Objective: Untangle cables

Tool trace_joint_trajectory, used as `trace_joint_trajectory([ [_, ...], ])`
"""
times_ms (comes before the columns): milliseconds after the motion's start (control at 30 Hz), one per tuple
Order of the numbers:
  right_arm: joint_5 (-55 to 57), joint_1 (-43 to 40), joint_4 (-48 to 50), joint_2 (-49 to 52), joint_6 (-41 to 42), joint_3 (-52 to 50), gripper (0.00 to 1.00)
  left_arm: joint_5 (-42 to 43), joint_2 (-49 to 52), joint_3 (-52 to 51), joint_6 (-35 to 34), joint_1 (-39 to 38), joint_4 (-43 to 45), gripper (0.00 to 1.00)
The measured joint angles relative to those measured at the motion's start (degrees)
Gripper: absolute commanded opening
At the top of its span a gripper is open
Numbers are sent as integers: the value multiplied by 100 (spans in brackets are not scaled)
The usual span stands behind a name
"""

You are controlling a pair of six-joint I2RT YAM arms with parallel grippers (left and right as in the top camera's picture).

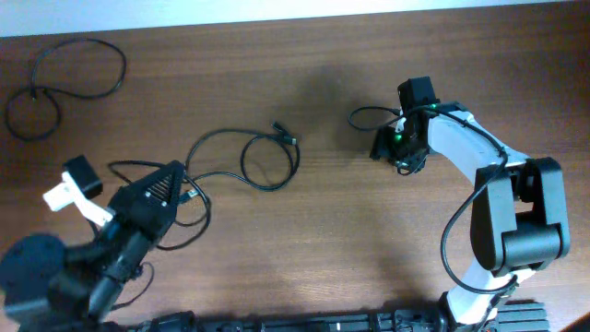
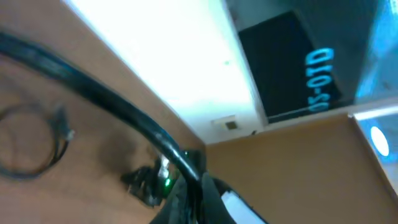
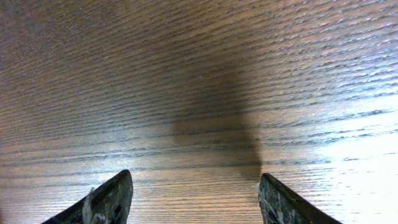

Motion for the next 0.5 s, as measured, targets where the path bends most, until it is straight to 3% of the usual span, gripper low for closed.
trace_joint_trajectory([
  [100,0,0,0,0,2,0,64,-17,2,44,247,0,743,0],
  [167,0,0,9,0,0,0,64,-479,2,109,938,0,1283,0],
  [300,2,0,13,0,0,0,64,-3611,236,153,1971,2,907,0],
  [400,2,0,15,0,2,0,64,-5766,848,153,2131,4,892,0],
  [500,2,0,11,0,2,0,64,-7138,1639,155,2173,4,988,0],
])
